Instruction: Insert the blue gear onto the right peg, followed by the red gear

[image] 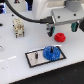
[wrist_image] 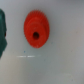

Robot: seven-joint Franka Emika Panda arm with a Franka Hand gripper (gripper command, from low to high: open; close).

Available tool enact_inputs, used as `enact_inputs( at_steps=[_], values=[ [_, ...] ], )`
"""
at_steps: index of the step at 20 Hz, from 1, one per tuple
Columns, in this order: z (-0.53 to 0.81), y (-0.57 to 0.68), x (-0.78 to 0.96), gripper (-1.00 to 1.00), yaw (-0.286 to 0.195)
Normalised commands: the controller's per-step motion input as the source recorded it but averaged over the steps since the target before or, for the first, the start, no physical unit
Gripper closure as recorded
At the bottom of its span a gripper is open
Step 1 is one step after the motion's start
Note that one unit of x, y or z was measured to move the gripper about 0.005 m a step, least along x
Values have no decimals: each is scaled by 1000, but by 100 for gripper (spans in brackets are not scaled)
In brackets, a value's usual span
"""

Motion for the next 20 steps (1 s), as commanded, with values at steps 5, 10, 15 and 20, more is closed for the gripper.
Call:
enact_inputs(
  at_steps=[5, 10, 15, 20],
  values=[
    [-301, 288, -329, -100, 0],
    [-360, 166, -167, -100, 0],
    [-402, 39, -105, -100, 0],
    [-365, -32, -64, -100, 0]
  ],
)
